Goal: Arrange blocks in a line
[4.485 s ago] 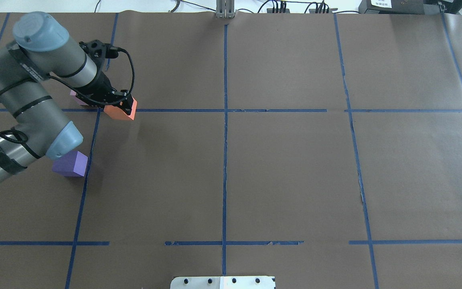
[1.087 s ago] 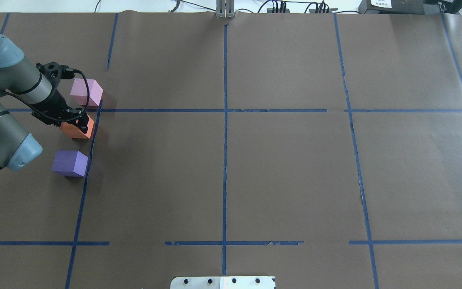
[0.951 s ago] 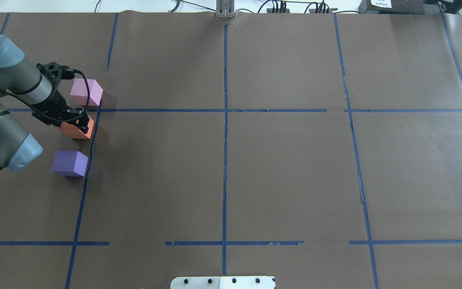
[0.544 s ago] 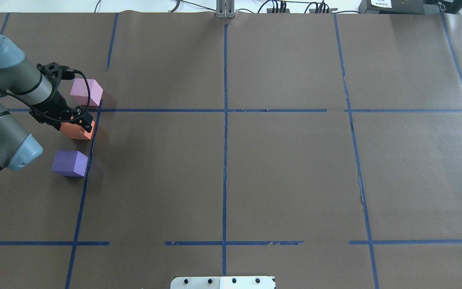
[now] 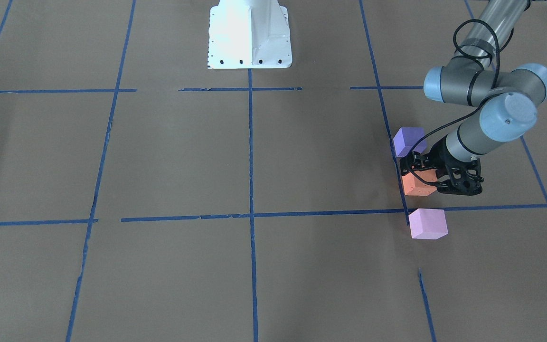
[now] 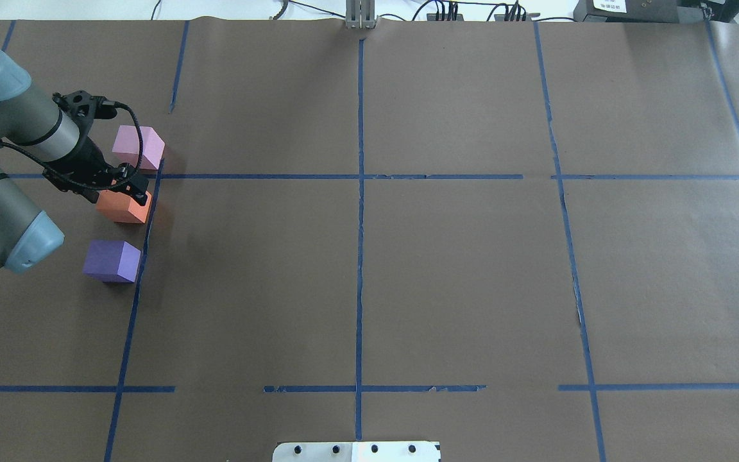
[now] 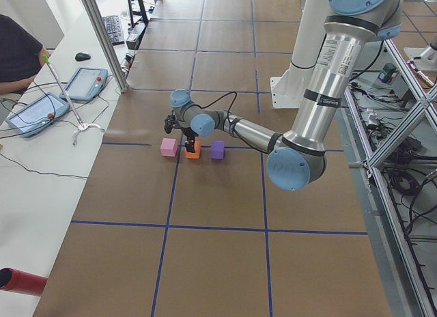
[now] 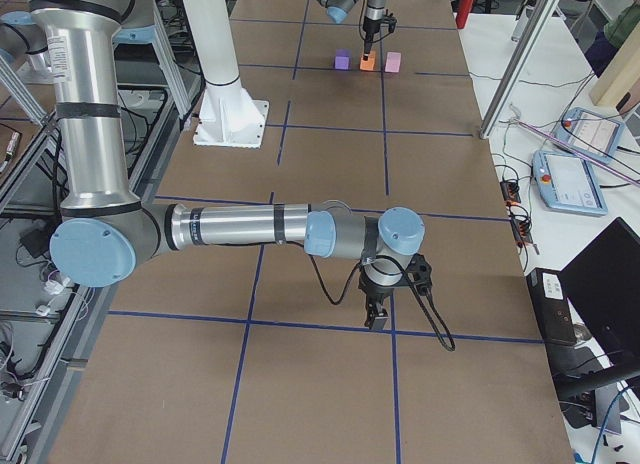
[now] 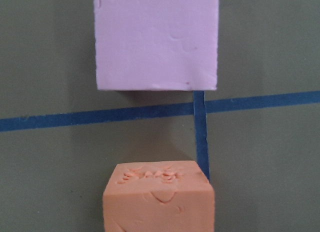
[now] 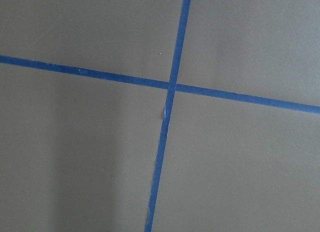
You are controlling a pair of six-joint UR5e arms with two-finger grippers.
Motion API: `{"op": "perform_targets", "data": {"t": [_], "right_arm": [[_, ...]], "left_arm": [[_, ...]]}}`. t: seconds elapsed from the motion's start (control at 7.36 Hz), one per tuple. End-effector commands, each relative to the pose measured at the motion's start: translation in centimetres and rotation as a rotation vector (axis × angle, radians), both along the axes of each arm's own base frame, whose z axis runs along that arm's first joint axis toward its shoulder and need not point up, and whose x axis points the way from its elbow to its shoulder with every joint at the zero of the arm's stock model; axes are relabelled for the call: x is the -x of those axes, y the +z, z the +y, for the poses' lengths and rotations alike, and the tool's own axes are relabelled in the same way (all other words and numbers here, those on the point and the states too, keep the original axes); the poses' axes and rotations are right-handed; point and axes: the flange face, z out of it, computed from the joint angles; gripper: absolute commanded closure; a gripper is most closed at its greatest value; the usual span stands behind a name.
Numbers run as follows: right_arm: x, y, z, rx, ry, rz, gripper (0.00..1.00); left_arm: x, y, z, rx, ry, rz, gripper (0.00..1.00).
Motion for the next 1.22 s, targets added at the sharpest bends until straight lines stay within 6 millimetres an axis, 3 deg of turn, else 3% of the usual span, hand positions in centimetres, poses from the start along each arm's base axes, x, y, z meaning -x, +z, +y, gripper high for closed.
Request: {"op": "perform_targets", "data": {"t": [0.0,0.27,0.41,0.54,0.68,0.82,0.95,1.09], "right_arm": [[0.0,0.0,0.0,0.000,0.000,0.000,0.00],[0.0,0.0,0.0,0.000,0.000,0.000,0.00],[0.0,0.0,0.0,0.000,0.000,0.000,0.00],[0.0,0.0,0.0,0.000,0.000,0.000,0.00],[0.0,0.0,0.0,0.000,0.000,0.000,0.00],[0.0,0.0,0.0,0.000,0.000,0.000,0.00],[0.0,-0.1,-0.1,-0.002,0.000,0.000,0.00],[0.0,0.0,0.0,0.000,0.000,0.000,0.00]], "left_arm": [[1.4,-0.9,-0.1,0.007,-0.017,-0.013,0.00],[4.1,-3.6,-0.3,0.003,-0.050,-0.016,0.00],[6.3,-3.8,-0.8,-0.014,-0.067,-0.017,0.00],[10.6,-3.6,-1.0,-0.074,-0.083,-0.025,0.00],[14.5,-2.3,-0.8,-0.106,-0.092,-0.041,0.00],[19.8,1.0,-0.5,-0.127,-0.097,-0.063,0.00],[23.8,3.9,0.5,-0.139,-0.106,-0.081,0.00],[27.7,7.7,3.1,-0.133,-0.108,-0.074,0.00]]}}
